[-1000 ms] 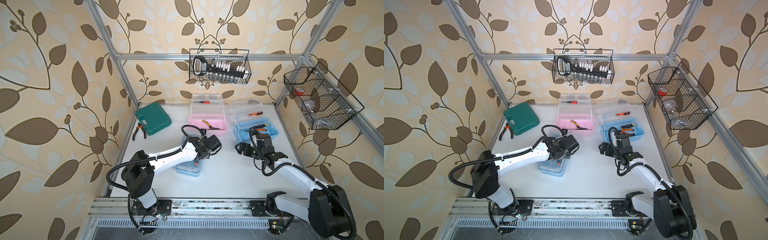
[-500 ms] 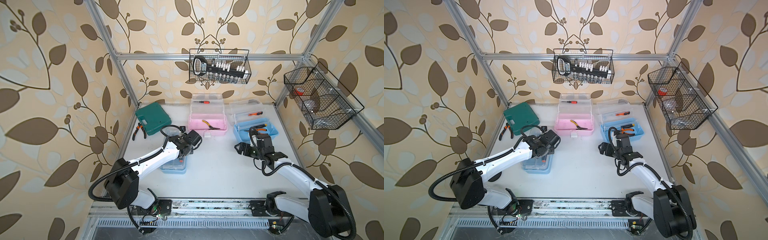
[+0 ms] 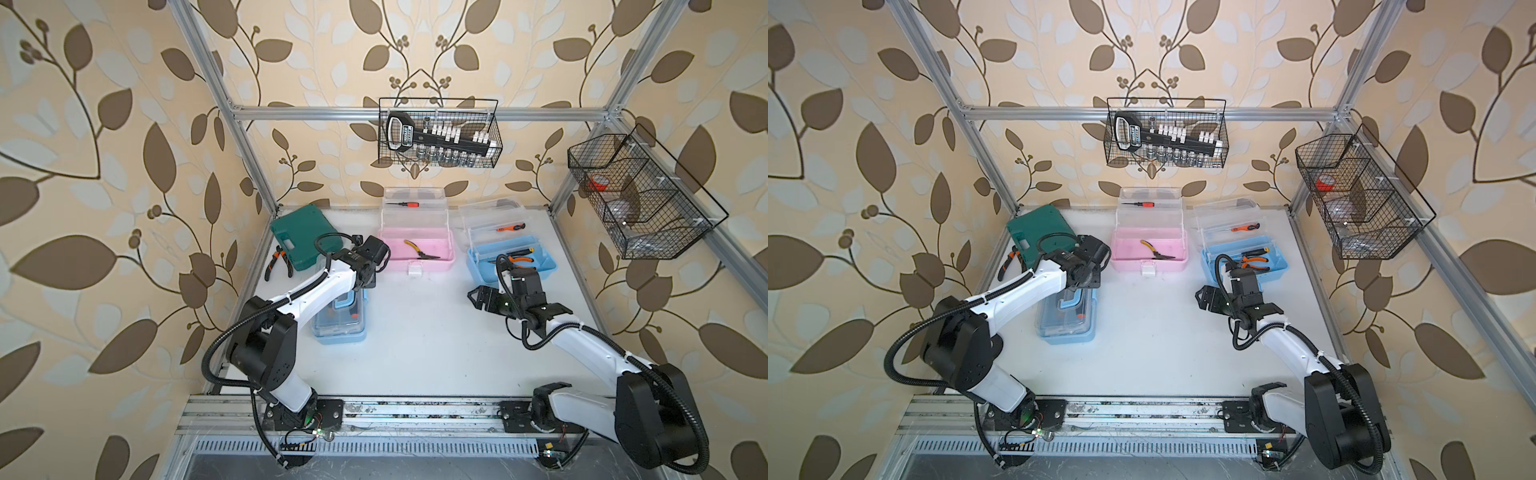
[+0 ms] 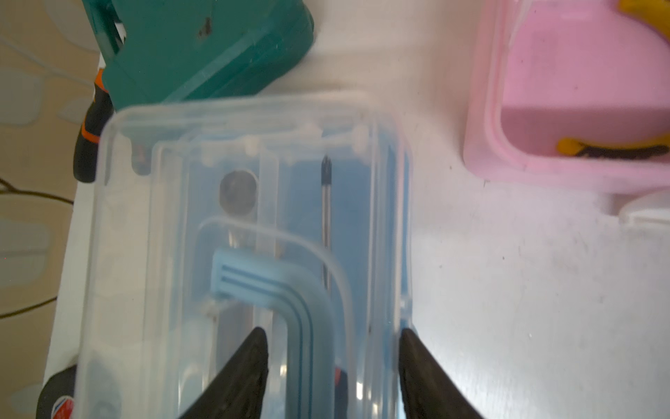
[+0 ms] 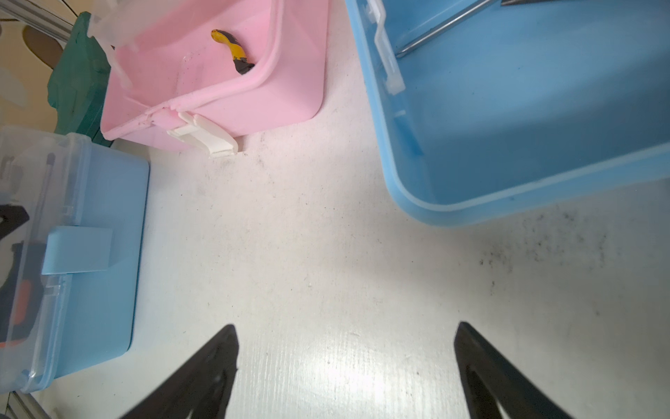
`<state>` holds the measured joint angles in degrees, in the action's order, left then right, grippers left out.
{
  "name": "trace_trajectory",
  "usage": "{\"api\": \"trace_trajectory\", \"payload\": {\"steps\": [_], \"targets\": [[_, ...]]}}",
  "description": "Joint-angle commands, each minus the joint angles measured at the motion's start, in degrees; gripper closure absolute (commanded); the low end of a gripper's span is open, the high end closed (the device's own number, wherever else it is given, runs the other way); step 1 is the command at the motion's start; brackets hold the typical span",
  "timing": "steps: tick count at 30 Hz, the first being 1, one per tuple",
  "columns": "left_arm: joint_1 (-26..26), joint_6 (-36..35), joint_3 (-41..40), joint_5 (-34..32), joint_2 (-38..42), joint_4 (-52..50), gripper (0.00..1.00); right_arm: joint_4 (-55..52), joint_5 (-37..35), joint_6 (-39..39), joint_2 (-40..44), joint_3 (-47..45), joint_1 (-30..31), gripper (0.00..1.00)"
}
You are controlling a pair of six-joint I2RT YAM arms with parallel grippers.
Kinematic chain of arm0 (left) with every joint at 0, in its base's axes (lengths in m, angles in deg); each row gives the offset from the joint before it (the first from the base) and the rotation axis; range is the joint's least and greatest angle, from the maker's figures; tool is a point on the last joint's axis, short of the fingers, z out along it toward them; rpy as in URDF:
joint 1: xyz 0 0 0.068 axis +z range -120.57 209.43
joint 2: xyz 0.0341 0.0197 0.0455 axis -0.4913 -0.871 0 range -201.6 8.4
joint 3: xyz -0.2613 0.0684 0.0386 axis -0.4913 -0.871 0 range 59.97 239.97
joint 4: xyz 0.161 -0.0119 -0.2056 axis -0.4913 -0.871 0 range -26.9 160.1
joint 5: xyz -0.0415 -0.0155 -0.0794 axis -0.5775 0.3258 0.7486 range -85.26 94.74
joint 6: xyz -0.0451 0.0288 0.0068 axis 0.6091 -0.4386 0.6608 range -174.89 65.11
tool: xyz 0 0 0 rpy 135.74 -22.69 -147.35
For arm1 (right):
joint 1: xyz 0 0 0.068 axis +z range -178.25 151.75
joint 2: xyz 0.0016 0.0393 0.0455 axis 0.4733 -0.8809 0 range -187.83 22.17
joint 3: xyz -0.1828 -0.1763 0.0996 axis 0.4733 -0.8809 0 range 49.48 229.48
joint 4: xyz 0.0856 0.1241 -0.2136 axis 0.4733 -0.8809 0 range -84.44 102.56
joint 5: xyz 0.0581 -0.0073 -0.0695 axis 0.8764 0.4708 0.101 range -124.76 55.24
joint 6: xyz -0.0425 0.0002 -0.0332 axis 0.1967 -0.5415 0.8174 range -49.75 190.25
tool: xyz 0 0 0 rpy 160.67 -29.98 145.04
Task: Close toolboxes
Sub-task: Move the toolbox to the center of the board.
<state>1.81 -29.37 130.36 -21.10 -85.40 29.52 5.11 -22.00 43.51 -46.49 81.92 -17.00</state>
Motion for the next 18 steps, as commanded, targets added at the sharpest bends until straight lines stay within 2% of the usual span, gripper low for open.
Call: {"api": "trace_trajectory", "payload": {"steps": [1, 18], "targets": [[1.0, -3.2, -1.1, 11.3, -8.3, -2.0, 0.45, 0.7, 1.0, 0.3, -1.0, 1.9, 0.3, 0.1], [6.5, -11.3, 13.1, 16.1, -19.4, -1.5, 0.46, 2.1, 1.4, -0.2, -5.7, 4.8, 0.8, 0.12]]}}
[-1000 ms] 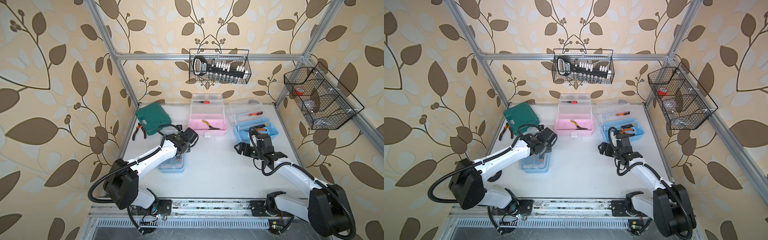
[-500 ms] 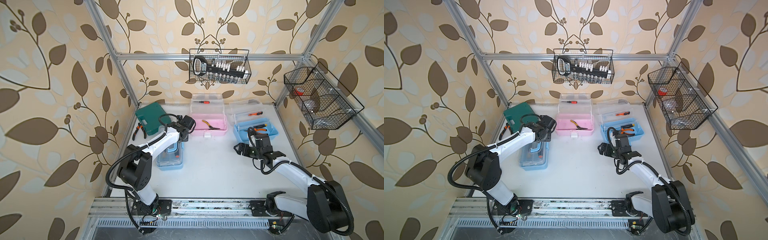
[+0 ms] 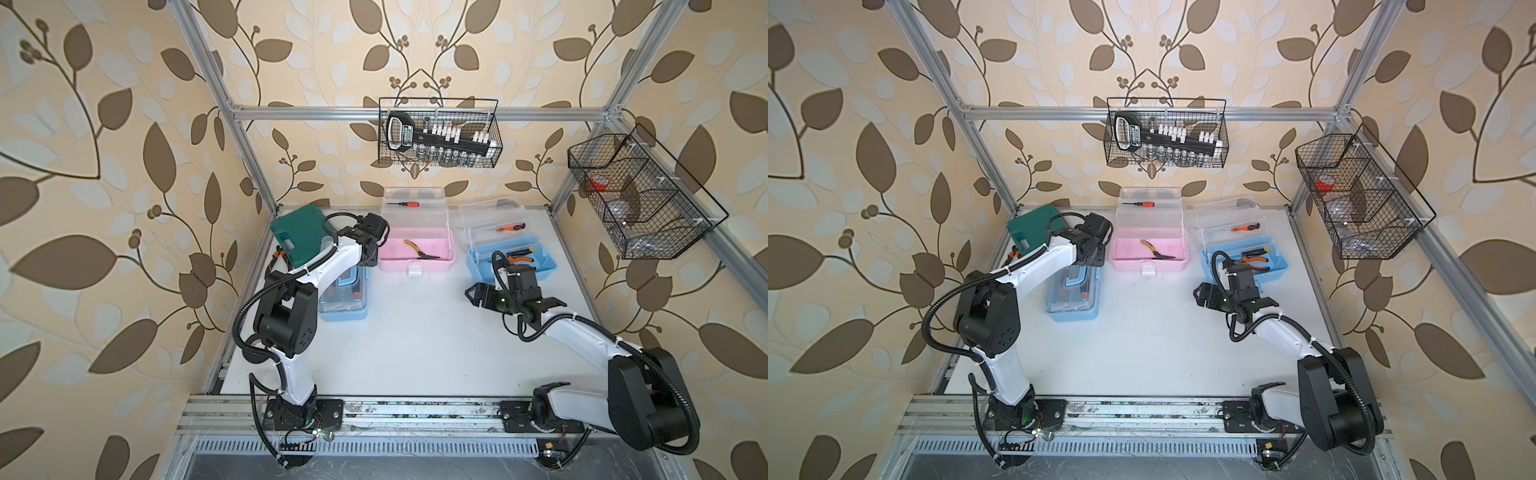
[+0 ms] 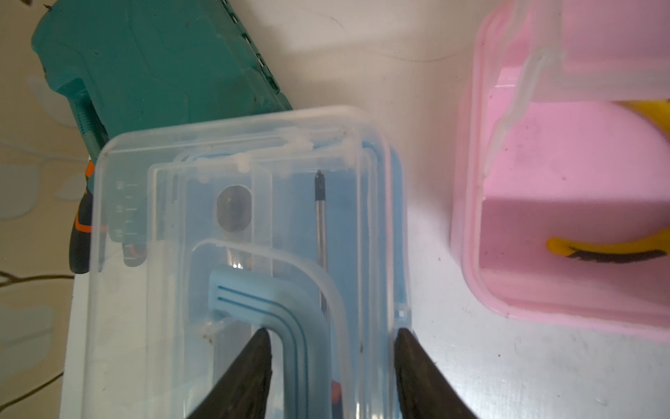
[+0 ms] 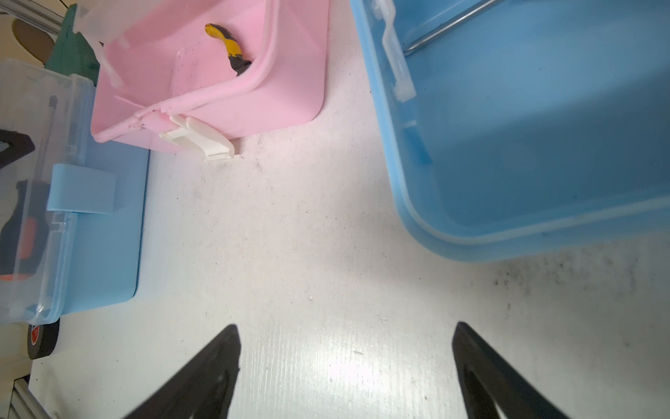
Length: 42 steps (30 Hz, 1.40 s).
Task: Close toolboxes
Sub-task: Move the toolbox to the center of the board.
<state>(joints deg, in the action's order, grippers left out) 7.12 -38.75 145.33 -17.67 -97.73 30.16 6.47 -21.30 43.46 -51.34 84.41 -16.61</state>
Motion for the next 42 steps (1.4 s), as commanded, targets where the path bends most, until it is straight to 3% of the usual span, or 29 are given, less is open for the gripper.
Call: {"api": "trace_trajectory", "payload": {"steps": [1, 14, 17, 19, 22, 28, 34, 42], "targets": [[1.3, -2.2, -1.2, 12.6, -7.4, -2.1, 0.46, 0.6, 0.6, -0.3, -1.1, 2.8, 0.5, 0.12], [3.9, -4.8, 3.7, 12.1, -9.4, -2.5, 0.42, -0.9, -4.2, 0.1, -10.9, 16.1, 4.7, 0.12], [3.9, -3.9, 2.5, 12.9, -7.1, -1.9, 0.32, -2.1, -5.8, 0.6, -15.9, 21.3, 5.5, 0.12], [3.9, -2.9, 1.3, 13.3, -4.7, -1.2, 0.16, -3.1, -6.1, 1.1, -19.8, 25.1, 5.8, 0.13], [3.8, -1.7, -0.6, 14.1, -0.5, -0.4, 0.01, -5.2, -8.4, 2.2, -25.1, 30.7, 6.8, 0.15], [2.7, 0.3, -5.5, 16.2, 9.4, 1.4, 0.01, -8.4, -14.2, 4.4, -33.4, 39.8, 8.1, 0.16], [-0.4, 2.0, -11.7, 17.3, 18.0, 3.7, 0.01, -10.5, -15.5, 5.9, -40.0, 45.8, 8.4, 0.19], [-2.6, 3.3, -15.6, 18.8, 23.1, 4.5, 0.01, -13.0, -18.4, 8.1, -42.9, 45.8, 9.9, 0.25]]}}
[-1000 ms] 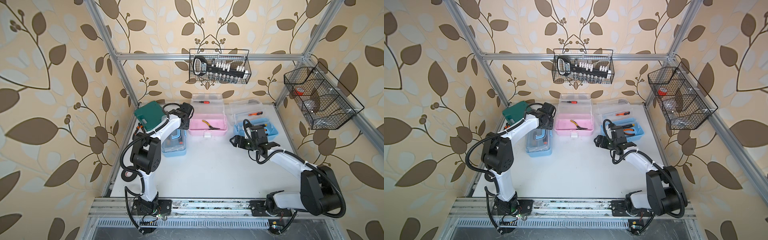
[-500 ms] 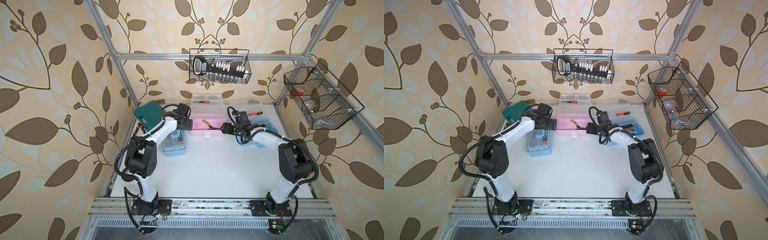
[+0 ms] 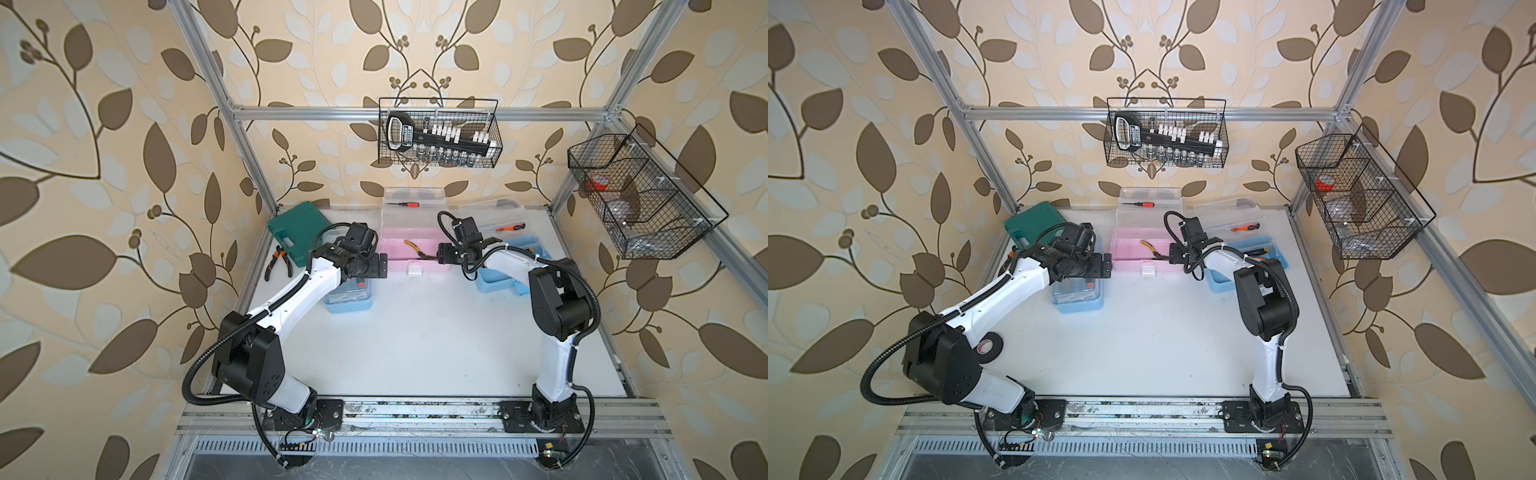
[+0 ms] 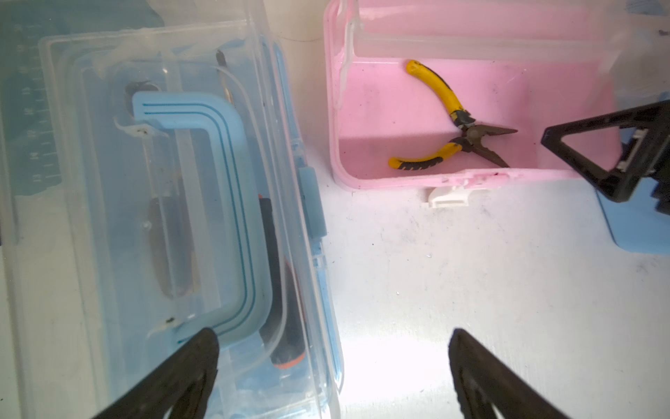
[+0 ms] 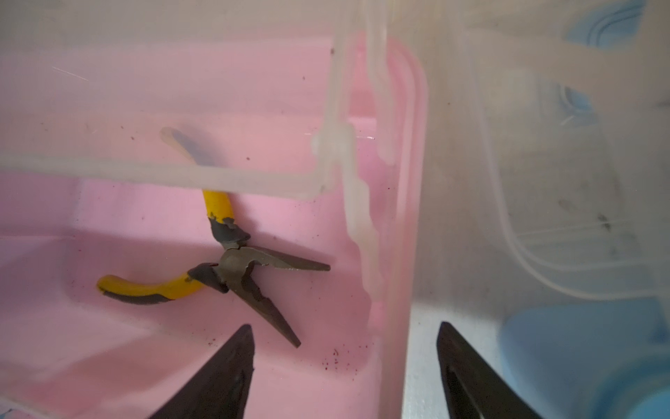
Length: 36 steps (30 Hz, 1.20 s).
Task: Close toolboxes
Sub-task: Move the toolbox to the center of the board.
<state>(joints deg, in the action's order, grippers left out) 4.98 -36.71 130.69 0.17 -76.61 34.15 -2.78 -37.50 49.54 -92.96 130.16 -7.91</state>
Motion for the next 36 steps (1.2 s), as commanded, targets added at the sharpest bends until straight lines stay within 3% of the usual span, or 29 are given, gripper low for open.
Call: {"api": "trace_trajectory", "payload": {"steps": [1, 12, 27, 36], "targets": [[-0.6, 1.5, -1.2, 1.1, 2.9, 0.5, 0.01, -4.0, -2.9, 2.3, -1.1, -0.6, 1.7, 0.25], [-2.4, 2.4, -4.2, 2.2, 7.0, 0.5, 0.01, -4.6, -4.6, 0.8, 5.5, -13.3, 3.6, 0.25], [-10.3, 5.3, -7.5, 0.5, 6.4, -0.2, 0.01, -3.6, -1.3, -3.6, 20.6, -31.8, 6.6, 0.24], [-13.6, 6.4, -9.5, -3.1, 8.8, -2.3, 0.01, -6.8, -1.7, -2.9, 30.0, -28.5, 6.6, 0.12]]}}
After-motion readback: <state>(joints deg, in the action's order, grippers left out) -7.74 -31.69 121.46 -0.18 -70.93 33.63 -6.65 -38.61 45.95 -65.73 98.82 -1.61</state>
